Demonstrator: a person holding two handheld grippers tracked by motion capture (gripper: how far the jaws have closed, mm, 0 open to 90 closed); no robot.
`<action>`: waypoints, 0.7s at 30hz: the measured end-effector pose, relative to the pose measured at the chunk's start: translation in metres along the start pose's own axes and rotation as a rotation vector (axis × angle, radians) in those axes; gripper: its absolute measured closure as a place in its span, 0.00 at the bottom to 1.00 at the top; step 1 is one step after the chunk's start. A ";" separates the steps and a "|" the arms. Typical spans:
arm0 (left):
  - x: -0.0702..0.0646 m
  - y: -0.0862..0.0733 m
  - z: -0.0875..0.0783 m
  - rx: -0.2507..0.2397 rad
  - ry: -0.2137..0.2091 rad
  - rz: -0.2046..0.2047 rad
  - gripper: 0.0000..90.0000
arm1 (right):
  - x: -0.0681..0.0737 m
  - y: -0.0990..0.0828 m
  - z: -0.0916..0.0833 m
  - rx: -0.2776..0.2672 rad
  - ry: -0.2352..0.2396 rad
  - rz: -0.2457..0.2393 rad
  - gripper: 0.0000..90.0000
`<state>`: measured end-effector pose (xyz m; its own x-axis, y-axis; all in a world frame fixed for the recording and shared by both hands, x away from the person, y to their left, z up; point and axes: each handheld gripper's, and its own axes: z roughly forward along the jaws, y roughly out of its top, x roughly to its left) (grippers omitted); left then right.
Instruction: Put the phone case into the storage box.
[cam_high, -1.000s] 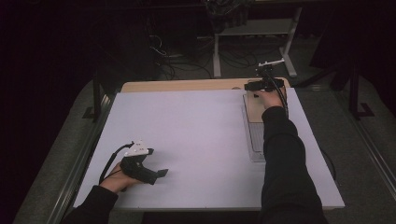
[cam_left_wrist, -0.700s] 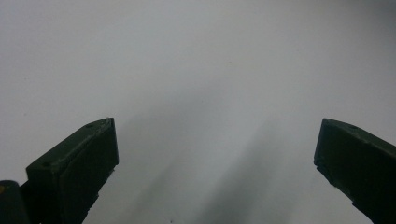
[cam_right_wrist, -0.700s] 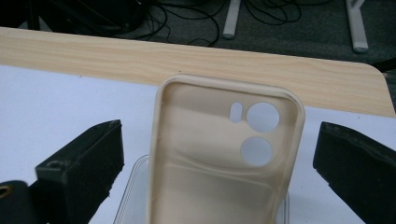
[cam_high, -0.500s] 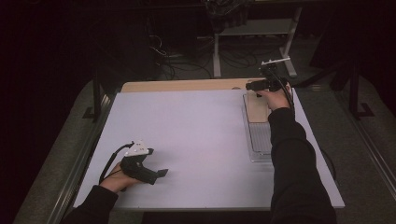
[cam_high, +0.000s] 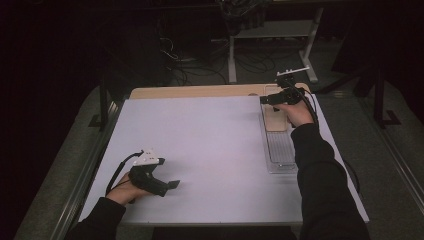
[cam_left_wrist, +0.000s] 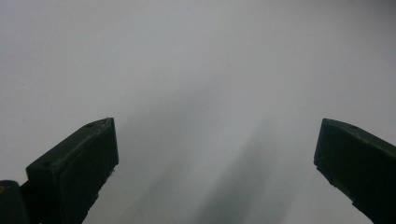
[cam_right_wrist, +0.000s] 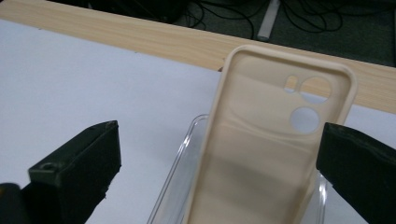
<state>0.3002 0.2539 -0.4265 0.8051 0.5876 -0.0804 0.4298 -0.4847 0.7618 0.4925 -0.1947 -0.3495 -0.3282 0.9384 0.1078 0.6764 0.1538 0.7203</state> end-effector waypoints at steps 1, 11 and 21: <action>0.000 0.001 0.000 -0.002 -0.003 -0.001 0.00 | 0.001 -0.002 -0.001 -0.006 0.005 -0.006 0.00; 0.007 0.009 -0.003 0.005 -0.022 0.013 0.00 | 0.012 -0.024 -0.023 -0.032 0.071 -0.057 0.00; 0.011 0.016 -0.007 0.010 -0.029 0.033 0.00 | 0.028 -0.054 -0.042 -0.031 0.149 -0.129 0.00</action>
<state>0.3131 0.2572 -0.4108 0.8302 0.5526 -0.0737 0.4067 -0.5100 0.7580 0.4195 -0.1901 -0.3564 -0.5063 0.8551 0.1116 0.6023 0.2580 0.7555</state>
